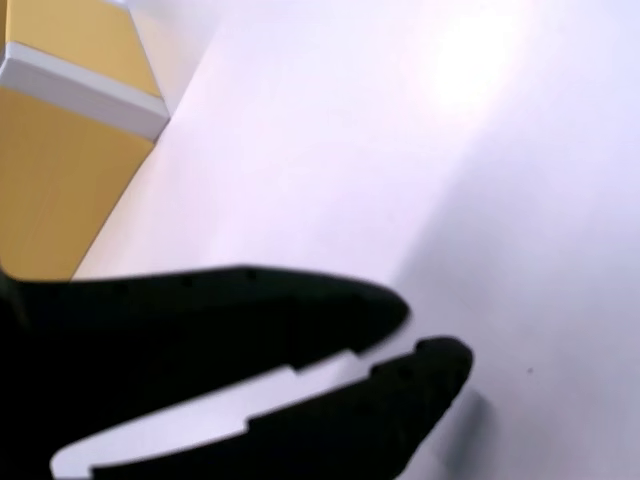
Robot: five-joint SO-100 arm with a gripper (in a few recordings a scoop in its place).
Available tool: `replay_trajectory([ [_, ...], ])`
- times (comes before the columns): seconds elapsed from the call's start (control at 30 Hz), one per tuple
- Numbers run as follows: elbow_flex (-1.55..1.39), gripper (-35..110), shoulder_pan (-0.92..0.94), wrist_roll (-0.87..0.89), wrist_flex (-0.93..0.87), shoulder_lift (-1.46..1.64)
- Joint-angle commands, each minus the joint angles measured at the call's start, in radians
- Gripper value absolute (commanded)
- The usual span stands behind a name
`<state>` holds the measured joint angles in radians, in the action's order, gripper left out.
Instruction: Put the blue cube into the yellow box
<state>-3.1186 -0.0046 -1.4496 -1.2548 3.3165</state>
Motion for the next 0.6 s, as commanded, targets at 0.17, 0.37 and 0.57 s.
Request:
replay_trajectory([
  [0.17,-0.026,0,0.025,-0.067,-0.092,0.028],
  [0.37,-0.026,4,0.028,-0.069,-0.092,0.028],
  [0.57,-0.026,4,0.025,-0.075,-0.092,0.025],
])
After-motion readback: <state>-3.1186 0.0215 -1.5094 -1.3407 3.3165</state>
